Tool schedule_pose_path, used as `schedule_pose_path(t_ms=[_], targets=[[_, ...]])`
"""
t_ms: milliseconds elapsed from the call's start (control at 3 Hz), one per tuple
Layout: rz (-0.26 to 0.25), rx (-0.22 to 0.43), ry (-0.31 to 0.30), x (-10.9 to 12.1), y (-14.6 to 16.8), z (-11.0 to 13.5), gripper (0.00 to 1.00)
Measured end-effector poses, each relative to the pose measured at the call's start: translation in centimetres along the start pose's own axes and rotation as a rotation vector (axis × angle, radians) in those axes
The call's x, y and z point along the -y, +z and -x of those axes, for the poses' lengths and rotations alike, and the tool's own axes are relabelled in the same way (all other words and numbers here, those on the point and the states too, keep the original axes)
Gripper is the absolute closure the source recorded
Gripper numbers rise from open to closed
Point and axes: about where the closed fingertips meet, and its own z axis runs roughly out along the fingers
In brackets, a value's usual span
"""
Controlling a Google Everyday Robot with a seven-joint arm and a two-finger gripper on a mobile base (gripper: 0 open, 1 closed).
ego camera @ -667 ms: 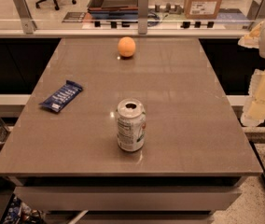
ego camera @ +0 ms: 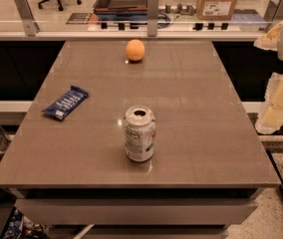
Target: Move 7up can near orange
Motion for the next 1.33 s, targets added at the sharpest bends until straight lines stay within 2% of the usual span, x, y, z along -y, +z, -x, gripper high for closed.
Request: schedule_pose_path(t_ms=[333, 667, 1333], targets=[[-0.008, 0.082, 0.003, 0.3, 0.4, 0.9, 0.00], [-0.002, 0.209, 0.006, 0.9, 1.7, 2.4, 0.00], [0.102, 0.517, -0.026, -0.1, 6.6, 7.0, 0.00]])
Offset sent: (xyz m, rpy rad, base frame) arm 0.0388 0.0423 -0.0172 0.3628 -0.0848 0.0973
